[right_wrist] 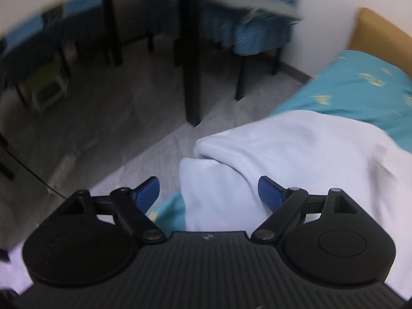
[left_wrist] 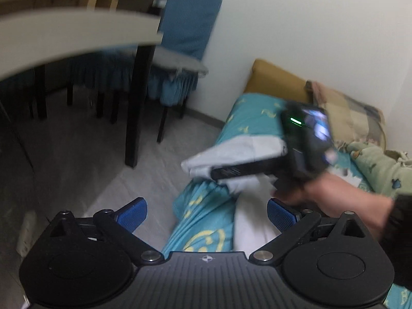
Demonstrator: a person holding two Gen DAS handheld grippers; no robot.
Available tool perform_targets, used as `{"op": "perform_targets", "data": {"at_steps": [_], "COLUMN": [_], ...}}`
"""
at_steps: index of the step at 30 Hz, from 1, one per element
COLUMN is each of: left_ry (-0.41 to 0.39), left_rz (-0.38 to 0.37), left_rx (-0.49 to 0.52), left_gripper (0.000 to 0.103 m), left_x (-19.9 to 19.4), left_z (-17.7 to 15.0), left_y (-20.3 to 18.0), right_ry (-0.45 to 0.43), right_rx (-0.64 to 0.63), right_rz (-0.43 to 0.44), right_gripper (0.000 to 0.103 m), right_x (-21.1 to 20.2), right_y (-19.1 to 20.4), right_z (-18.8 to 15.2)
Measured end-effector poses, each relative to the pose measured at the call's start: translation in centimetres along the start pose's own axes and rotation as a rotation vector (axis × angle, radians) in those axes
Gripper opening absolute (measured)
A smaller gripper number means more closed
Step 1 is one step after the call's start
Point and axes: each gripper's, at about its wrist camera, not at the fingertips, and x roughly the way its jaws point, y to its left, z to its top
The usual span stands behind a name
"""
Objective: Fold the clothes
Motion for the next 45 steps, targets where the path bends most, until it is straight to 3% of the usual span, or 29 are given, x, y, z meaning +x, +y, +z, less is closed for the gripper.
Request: {"op": "perform_targets", "data": {"at_steps": [2,4,5,6,7,10,18,20,24,27,29,31,32,34,35,36,41,45], "left_ry": [0.026,0.043,0.047,0.050,0.055,0.057,-0.003,-0.011,-0.020,0.011,0.037,0.065,0.078,0.103,0.111,0.119,0.123,0.112], "left_rz": [0.005,0.006,0.004,0.004,0.008,0.016,-0.013,-0.033,-0.074,-0.118,-0.135,-0.142,-0.141,-0.134,-0.132,-0.131,-0.130,-0.136], "left_rx": [-0.013,-0.037,-0.047,-0.054,-0.056,-0.046,-0.021,0.008,0.062,0.082,0.107,0.131,0.141,0.157,0.159,0.159,0.170,0.182], "left_gripper": [0.101,0.101,0.101,0.101,0.101,0.100,0.100,0.100,0.101,0.101,0.101,0.101,0.101,0.101,0.101,0.101,0.101,0.101], "left_x": [1.7,2.9,3.4,3.7,4.1,4.5,1.4,0.2,-1.8,-1.6,-0.7,0.4,0.9,2.0,2.6,3.1,4.2,3.3], "left_z": [-0.5,-0.9,-1.0,-1.2,-1.3,-1.6,-1.9,-2.2,-2.9,-3.8,-4.5,-5.1,-5.6,-6.1,-6.3,-6.4,-6.6,-6.7], "left_y": [0.8,1.2,1.5,1.7,1.8,1.7,-0.5,-1.8,-4.4,-6.3,-7.6,-8.6,-9.2,-9.9,-10.1,-10.3,-10.9,-11.2], "right_ry": [0.035,0.027,0.024,0.022,0.010,-0.089,-0.493,-0.544,-0.532,-0.450,-0.409,-0.390,-0.385,-0.390,-0.399,-0.404,-0.427,-0.452], "right_rx": [-0.088,-0.204,-0.221,-0.235,-0.211,-0.096,0.177,0.303,0.614,0.781,0.835,0.877,0.889,0.898,0.888,0.858,0.715,0.668], "right_rz": [-0.023,-0.075,-0.111,-0.148,-0.176,-0.205,-0.419,-0.490,-0.583,-0.598,-0.565,-0.470,-0.432,-0.371,-0.347,-0.350,-0.368,-0.384], "right_gripper": [0.087,0.083,0.063,0.027,0.008,0.008,0.008,0.008,0.008,0.008,0.010,0.011,0.016,0.049,0.073,0.087,0.085,0.085], "right_x": [3.1,4.8,5.3,5.8,5.7,3.4,-13.2,-16.8,-20.1,-19.0,-17.5,-16.5,-16.2,-16.1,-15.8,-16.1,-18.5,-23.2], "right_y": [1.2,2.5,2.6,2.7,2.4,1.3,-5.5,-8.9,-16.9,-22.1,-24.3,-25.9,-26.5,-27.1,-26.7,-26.1,-23.7,-20.4], "right_z": [0.7,1.2,1.4,1.6,1.8,2.2,-0.4,-2.8,-9.6,-15.4,-18.5,-21.1,-21.9,-22.8,-22.6,-22.1,-19.8,-19.8]}}
